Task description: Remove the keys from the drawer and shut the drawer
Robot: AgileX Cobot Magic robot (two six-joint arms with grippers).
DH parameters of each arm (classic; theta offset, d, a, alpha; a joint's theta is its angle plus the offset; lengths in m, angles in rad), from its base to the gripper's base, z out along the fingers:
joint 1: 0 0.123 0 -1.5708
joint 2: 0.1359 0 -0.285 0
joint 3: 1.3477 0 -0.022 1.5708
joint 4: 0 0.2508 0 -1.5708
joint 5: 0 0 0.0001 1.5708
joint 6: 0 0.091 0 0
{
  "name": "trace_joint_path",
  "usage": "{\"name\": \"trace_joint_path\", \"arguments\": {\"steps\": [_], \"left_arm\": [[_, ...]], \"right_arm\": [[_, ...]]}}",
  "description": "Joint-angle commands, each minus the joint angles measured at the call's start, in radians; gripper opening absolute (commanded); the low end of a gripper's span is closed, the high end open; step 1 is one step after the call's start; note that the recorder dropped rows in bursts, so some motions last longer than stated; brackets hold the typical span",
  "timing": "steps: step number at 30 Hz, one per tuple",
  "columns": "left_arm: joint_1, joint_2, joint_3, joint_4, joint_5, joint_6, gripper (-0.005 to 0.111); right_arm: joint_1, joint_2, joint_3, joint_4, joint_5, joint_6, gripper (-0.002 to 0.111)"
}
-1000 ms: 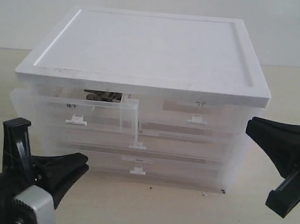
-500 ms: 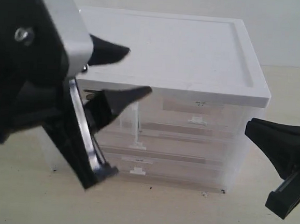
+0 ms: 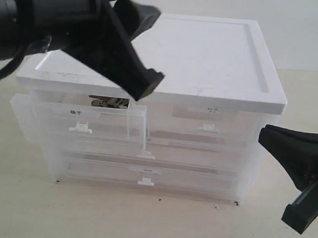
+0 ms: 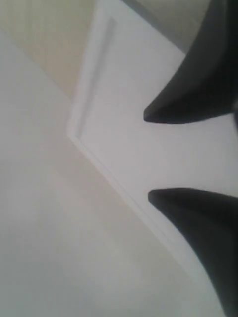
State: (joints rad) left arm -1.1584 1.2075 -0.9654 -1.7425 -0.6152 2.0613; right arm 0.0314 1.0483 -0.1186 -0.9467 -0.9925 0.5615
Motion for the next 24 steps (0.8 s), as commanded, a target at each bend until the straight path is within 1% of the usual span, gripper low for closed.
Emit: {"name": "trace_joint_path", "arguments": {"steps": [1,3,4,5,6,8,9,10,11,12,14,15,17,18,19,22,24], "left_arm": [[0.061,-0.009,-0.018,-0.002,0.194,-0.144,0.034],[0.108,-0.009,-0.014,-0.002,0.264,-0.225,0.034],[0.145,-0.012,-0.009,-0.002,0.339,-0.259,0.034],[0.182,-0.013,-0.004,-0.002,0.492,-0.3,0.033],[0.207,-0.013,0.0,-0.002,0.581,-0.321,0.032],[0.307,-0.007,0.005,-0.002,0.871,-0.417,0.032],[0.345,-0.005,0.005,0.021,0.971,-0.477,0.032],[0.4,0.0,-0.006,0.13,1.094,-0.59,0.032],[0.436,0.005,-0.017,0.23,1.162,-0.684,0.032],[0.477,0.014,-0.035,0.388,1.236,-0.812,0.032],[0.532,0.025,-0.085,0.764,1.373,-1.054,0.032],[0.543,0.027,-0.104,0.951,1.422,-1.149,0.032],[0.543,0.027,-0.118,1.249,1.48,-1.283,0.032],[0.543,0.023,-0.12,1.361,1.508,-1.316,0.032],[0.543,0.021,-0.12,1.433,1.53,-1.315,0.032],[0.541,0.012,-0.12,1.558,1.562,-1.26,0.034],[0.535,0.012,-0.12,1.634,1.565,-1.193,0.043]], "right_arm": [[0.0,0.002,-0.006,-0.008,-0.012,0.005,0.0],[0.0,0.002,-0.006,-0.008,-0.012,0.005,0.0],[0.0,0.002,-0.006,-0.008,-0.012,0.005,0.0],[0.0,0.002,-0.006,-0.008,-0.012,0.005,0.0],[0.0,0.002,-0.006,-0.008,-0.012,0.005,0.0],[0.0,0.002,-0.006,-0.008,-0.014,0.005,0.0],[0.0,0.002,-0.006,-0.008,-0.014,0.005,0.0],[0.0,0.002,-0.006,-0.008,-0.014,0.005,0.0],[0.0,0.002,-0.006,-0.008,-0.014,0.005,0.0],[0.0,0.002,-0.006,-0.008,-0.014,0.007,0.0],[0.0,0.002,-0.006,-0.008,-0.014,0.009,0.0],[0.0,0.002,-0.006,-0.008,-0.014,0.009,0.0],[0.0,0.002,-0.006,-0.008,-0.021,0.008,0.0],[0.0,0.002,-0.006,-0.008,-0.023,0.008,0.0],[0.0,0.002,-0.006,-0.008,-0.024,0.008,0.0],[0.0,0.002,-0.006,-0.008,-0.024,0.008,0.0],[0.0,0.002,-0.006,-0.008,-0.024,0.008,0.0]]}}
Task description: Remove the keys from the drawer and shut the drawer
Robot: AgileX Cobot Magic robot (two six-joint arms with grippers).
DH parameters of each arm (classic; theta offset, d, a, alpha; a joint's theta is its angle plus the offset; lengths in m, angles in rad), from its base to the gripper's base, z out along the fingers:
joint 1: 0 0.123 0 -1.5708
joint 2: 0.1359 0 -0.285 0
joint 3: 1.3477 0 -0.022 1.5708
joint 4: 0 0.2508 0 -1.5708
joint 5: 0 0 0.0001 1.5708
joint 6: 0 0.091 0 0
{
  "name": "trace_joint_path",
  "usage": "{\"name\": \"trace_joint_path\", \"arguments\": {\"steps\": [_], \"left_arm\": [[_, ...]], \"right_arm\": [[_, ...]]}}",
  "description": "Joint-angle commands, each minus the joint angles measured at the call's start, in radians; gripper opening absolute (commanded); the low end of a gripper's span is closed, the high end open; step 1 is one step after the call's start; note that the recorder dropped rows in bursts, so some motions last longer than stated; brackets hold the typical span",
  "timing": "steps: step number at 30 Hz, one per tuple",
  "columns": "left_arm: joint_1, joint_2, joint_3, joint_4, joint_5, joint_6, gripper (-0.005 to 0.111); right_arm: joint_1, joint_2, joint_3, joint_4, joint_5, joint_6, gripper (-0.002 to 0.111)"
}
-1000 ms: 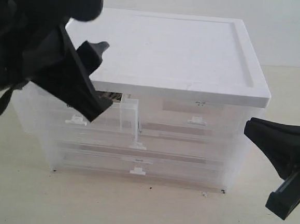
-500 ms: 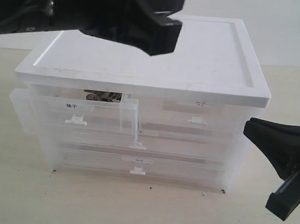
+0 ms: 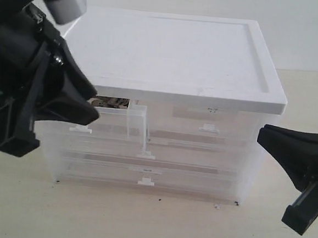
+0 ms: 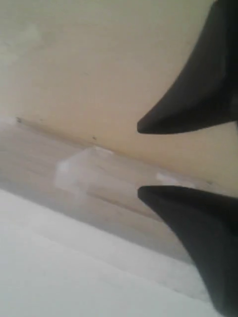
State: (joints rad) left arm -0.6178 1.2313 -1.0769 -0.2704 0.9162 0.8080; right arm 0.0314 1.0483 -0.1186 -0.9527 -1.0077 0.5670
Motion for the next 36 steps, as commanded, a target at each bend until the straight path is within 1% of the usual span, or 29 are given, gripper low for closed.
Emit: {"name": "trace_joint_path", "arguments": {"steps": [1,3,4,7,14,17,18,19,24,27,31,36], "left_arm": [[-0.009,-0.011,-0.002,0.196,0.031,0.09,0.05],[-0.012,-0.011,0.02,0.227,0.009,0.122,0.061],[-0.012,-0.011,0.028,0.23,-0.002,0.127,0.064],[-0.012,-0.011,0.06,0.27,-0.033,0.127,0.061],[-0.012,0.005,0.107,0.27,-0.131,0.136,0.059],[-0.012,0.037,0.113,0.27,-0.132,0.136,0.058],[-0.012,0.043,0.117,0.27,-0.132,0.136,0.056],[-0.012,0.054,0.121,0.27,-0.132,0.136,0.052],[-0.012,0.056,0.124,0.27,-0.132,0.142,0.022],[-0.012,0.036,0.124,0.27,-0.113,0.205,0.006],[-0.012,0.001,0.124,0.258,-0.096,0.227,0.005],[-0.012,-0.037,0.124,0.137,-0.055,0.27,0.005]], "right_arm": [[0.0,0.002,-0.006,-0.004,-0.008,0.002,0.0],[0.0,0.002,-0.006,-0.004,-0.008,0.002,0.0],[0.0,0.002,-0.006,-0.004,-0.008,0.002,0.0],[0.0,0.002,-0.006,-0.004,-0.008,0.002,0.0],[0.0,0.002,-0.006,-0.004,-0.008,0.002,0.0],[0.0,0.002,-0.006,-0.004,-0.004,0.002,0.0],[0.0,0.002,-0.006,-0.004,-0.004,0.002,0.0],[0.0,0.002,-0.006,-0.004,-0.004,0.002,0.0],[0.0,0.002,-0.006,-0.004,-0.002,0.002,0.0],[0.0,0.002,-0.006,-0.004,-0.002,0.002,0.0],[0.0,0.002,-0.006,0.0,-0.004,0.002,0.0],[0.0,0.002,-0.006,0.0,-0.004,0.002,0.0]]}}
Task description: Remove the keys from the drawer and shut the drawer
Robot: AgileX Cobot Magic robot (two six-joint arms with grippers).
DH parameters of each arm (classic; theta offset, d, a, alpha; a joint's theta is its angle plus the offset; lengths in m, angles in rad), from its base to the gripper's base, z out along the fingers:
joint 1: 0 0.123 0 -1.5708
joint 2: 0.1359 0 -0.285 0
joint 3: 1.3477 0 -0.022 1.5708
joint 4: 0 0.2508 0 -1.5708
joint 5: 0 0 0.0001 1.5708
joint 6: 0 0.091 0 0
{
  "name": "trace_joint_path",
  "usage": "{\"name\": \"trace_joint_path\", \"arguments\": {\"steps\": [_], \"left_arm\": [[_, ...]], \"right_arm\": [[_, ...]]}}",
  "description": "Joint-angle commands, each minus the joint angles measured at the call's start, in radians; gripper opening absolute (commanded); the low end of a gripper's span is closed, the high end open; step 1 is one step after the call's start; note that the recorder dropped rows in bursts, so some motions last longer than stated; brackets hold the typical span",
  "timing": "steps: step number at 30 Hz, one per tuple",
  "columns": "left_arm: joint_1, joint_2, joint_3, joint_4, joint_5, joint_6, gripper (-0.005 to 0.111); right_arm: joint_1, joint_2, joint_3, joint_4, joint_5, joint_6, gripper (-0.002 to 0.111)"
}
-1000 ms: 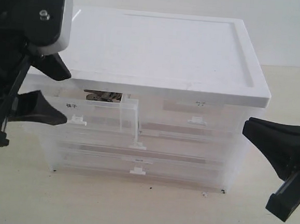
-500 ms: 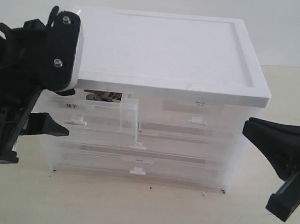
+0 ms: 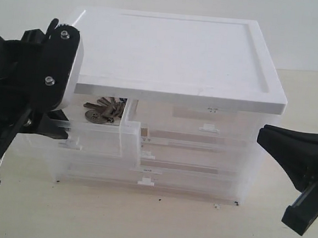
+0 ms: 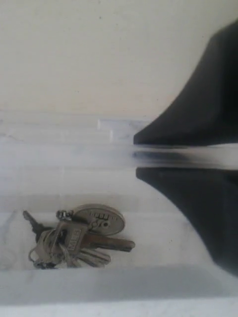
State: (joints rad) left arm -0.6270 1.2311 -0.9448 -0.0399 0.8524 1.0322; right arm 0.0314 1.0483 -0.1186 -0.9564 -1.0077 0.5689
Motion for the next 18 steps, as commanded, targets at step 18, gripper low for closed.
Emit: {"name": "trace_joint_path", "arguments": {"steps": [18], "left_arm": [[-0.003,-0.038,-0.014,-0.276,0.172,0.044,0.006]], "right_arm": [[0.0,0.002,-0.006,0.007,-0.004,0.0,0.0]]}}
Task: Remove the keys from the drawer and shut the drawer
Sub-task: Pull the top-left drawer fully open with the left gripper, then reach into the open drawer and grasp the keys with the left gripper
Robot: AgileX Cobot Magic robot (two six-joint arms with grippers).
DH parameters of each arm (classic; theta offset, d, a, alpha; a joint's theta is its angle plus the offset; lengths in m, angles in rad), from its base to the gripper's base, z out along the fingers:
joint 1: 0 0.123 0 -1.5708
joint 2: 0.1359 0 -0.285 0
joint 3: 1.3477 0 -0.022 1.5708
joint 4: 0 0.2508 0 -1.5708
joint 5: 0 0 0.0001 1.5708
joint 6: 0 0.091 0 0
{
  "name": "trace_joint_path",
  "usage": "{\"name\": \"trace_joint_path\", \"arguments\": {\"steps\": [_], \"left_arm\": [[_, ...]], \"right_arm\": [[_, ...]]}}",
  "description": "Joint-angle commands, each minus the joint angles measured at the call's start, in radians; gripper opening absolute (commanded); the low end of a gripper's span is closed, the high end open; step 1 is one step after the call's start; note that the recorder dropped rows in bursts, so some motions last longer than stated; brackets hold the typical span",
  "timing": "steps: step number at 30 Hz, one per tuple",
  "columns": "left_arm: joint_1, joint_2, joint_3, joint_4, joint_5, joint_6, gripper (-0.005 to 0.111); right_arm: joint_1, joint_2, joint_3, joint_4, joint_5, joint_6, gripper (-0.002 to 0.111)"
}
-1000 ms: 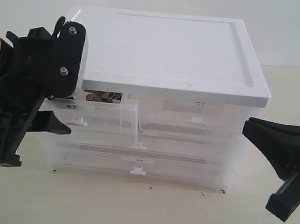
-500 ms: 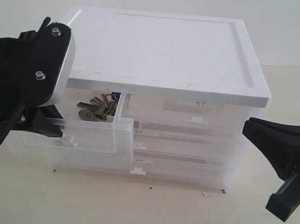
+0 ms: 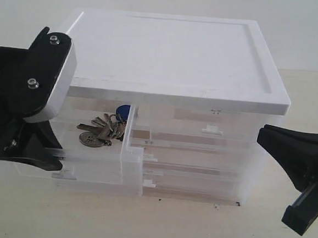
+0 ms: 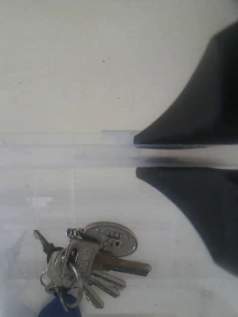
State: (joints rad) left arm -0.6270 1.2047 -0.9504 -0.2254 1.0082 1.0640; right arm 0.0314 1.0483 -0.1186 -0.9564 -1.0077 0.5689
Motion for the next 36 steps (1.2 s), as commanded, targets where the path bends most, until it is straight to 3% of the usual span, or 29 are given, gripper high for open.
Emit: {"name": "trace_joint_path", "arguments": {"steps": [1,7,10,14,17,23,30,36], "left_arm": [[-0.003,-0.012,-0.008,-0.093,0.021,0.017,0.009],[-0.003,-0.075,-0.008,-0.1,0.047,-0.025,0.049],[-0.003,-0.12,-0.008,-0.113,0.011,-0.032,0.05],[-0.003,-0.149,-0.008,-0.219,-0.218,-0.323,0.05],[-0.003,-0.111,-0.003,-0.198,-0.245,-0.449,0.05],[-0.003,0.034,0.035,-0.174,-0.349,-0.444,0.05],[-0.003,0.155,0.037,0.036,-0.401,-0.572,0.057],[-0.003,0.204,0.037,0.039,-0.492,-0.573,0.057]], "right_arm": [[0.0,0.002,-0.006,0.007,-0.004,0.0,0.0],[0.0,0.002,-0.006,0.007,-0.004,0.0,0.0],[0.0,0.002,-0.006,0.007,-0.004,0.0,0.0],[0.0,0.002,-0.006,0.007,-0.001,0.0,0.0],[0.0,0.002,-0.006,0.005,0.015,0.007,0.0],[0.0,0.002,-0.006,0.005,0.02,0.007,0.0],[0.0,0.002,-0.006,0.007,0.014,0.007,0.0],[0.0,0.002,-0.006,0.007,0.014,0.007,0.0]]}}
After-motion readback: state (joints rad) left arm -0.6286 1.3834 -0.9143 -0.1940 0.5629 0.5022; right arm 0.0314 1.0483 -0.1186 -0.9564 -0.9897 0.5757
